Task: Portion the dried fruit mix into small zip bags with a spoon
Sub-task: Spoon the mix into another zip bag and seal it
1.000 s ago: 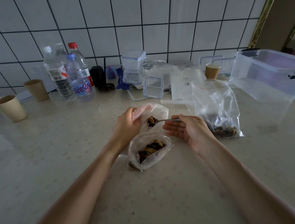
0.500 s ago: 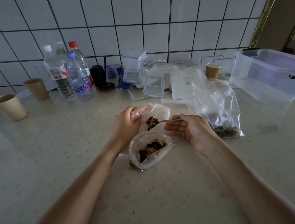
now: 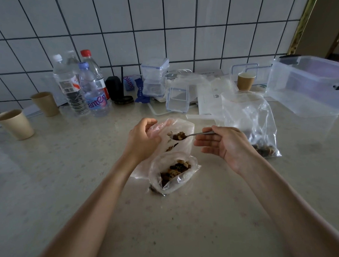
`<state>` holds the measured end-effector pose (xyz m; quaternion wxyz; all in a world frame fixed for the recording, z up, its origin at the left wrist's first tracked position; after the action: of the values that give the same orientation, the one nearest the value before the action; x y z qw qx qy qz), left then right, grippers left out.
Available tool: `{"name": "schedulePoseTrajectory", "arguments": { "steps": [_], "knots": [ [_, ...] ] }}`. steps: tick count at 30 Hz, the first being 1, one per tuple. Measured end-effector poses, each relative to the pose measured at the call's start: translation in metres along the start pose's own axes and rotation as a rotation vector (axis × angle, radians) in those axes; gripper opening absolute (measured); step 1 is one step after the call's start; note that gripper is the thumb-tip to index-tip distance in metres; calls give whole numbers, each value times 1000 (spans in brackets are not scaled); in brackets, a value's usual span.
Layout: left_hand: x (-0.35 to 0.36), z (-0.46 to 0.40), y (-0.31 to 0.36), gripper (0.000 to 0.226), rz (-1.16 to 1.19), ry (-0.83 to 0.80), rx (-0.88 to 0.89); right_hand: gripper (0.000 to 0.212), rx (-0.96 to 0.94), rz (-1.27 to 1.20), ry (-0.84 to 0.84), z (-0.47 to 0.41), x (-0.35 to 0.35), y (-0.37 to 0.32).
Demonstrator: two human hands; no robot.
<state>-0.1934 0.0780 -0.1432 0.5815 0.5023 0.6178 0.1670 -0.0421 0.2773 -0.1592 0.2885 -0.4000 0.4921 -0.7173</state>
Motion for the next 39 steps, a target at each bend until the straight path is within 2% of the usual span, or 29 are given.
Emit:
{"name": "schedulePoseTrajectory", "arguments": {
  "steps": [3,7,11,13,16,18,21,28,32,39],
  "knots": [
    [-9,1,7,49,17,-26,26,33,-41,-7,-32,1,4,-8],
    [-26,14,23,39,-66,26,122,33,-87,-8,-68,4,7,-19],
    [-47,41,51,21,-164,127,274,36,-130,15,-118,9,10,-29],
    [-47,56,59,13,-205,81,299,36,-146,39,-157,13,10,-34],
    [-37,75,49,27,-290,-58,200,37,-154,77,-213,20,11,-38],
    [-31,83,36,26,-353,-110,118,37,-157,131,-260,24,13,-39],
    [-31,85,28,13,-351,-87,75,37,-204,296,-354,33,22,-40],
    [-26,79,26,11,-229,-86,90,30,-515,660,-573,57,52,-51],
    [-25,79,21,12,-218,-82,85,29,-587,644,-551,59,50,-59],
    [-34,75,18,21,-232,-67,36,33,-476,447,-364,37,34,-57]
  ]
}}
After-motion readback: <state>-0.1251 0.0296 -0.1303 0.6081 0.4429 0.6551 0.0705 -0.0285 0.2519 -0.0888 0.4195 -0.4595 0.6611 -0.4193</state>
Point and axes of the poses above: each hand's wrist, its own z-axis away from the middle knuckle, its own x-axis out of the palm, y = z × x, the point moved 10 cm from there along -z, towards the middle knuckle, and after that the axes turned 2 degrees about y, right-handed, at the moved point
